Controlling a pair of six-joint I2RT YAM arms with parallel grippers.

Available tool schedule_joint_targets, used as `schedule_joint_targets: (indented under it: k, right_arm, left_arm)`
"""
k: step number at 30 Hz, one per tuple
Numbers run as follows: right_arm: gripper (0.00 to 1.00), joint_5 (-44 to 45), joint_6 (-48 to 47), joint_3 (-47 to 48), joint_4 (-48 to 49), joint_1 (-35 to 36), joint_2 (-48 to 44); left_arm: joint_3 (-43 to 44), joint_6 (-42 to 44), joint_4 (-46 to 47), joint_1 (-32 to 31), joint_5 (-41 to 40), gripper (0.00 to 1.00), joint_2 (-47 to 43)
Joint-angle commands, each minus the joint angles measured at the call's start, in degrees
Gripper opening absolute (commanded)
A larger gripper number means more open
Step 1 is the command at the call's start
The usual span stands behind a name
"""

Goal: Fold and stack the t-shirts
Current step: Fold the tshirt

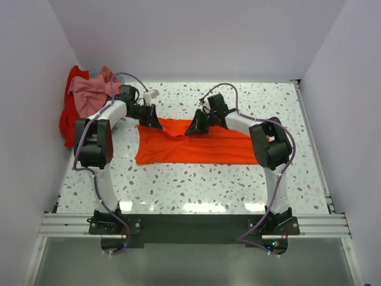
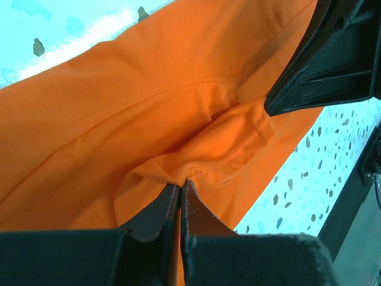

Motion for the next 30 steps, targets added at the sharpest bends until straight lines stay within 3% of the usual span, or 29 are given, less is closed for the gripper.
schedule_joint_targets:
  k: [1,4,6,7,9,10,15,19,22,30]
  right_arm:
    - [0.04,-0.03,-1.23,1.83,-0.51,-0.73,0.22]
    - [0.1,0.14,-1.32,0.51,-0.61,-1.08,0.05]
    - [0.2,1.02,-1.67,0.24,-1.48,-1.52,-0.13]
    - [0.36,1.02,-1.93,0.07,-2.27,-1.61,-0.47]
    - [0.49,1.29,-2.81,0.16,-3.15,-1.87,-0.83]
    - [0.53,0.76,-3.25,0.24,-3.76,-1.87,-1.35]
    - [0.51,-1.52,-9.65,-0.2,-7.79,-2.75,-5.39]
    - [0.31,-1.18,-21.43,0.33,-15.97,-3.8,-9.17]
    - [0.21,1.54,-30.56,-0.36,-22.04,-3.89,-11.46]
    - [0.12,10.67,-44.98,-2.3,-32.93,-3.28,-15.59]
  left_arm:
    - [0.89,-2.26,3.58,0.58,0.41,0.05,-0.2]
    - [-0.25,-2.61,5.07,0.67,-0.03,0.07,-0.82]
    - [-0.52,-2.35,4.9,0.76,-0.47,0.24,-0.91]
    - [-0.52,-1.83,4.47,0.76,-0.56,0.33,-0.91]
    - [-0.78,-1.47,3.67,1.11,-0.82,0.47,-1.08]
    - [-1.66,-1.82,3.84,1.46,-0.73,0.48,-2.13]
    - [-7.72,-2.62,7.54,3.74,0.23,0.47,-10.81]
    - [-13.78,0.54,6.49,3.49,0.23,0.39,-16.19]
    - [-14.75,0.73,3.85,1.9,-1.17,0.39,-15.32]
    - [-15.46,-5.78,9.9,-0.38,-3.63,0.49,-9.79]
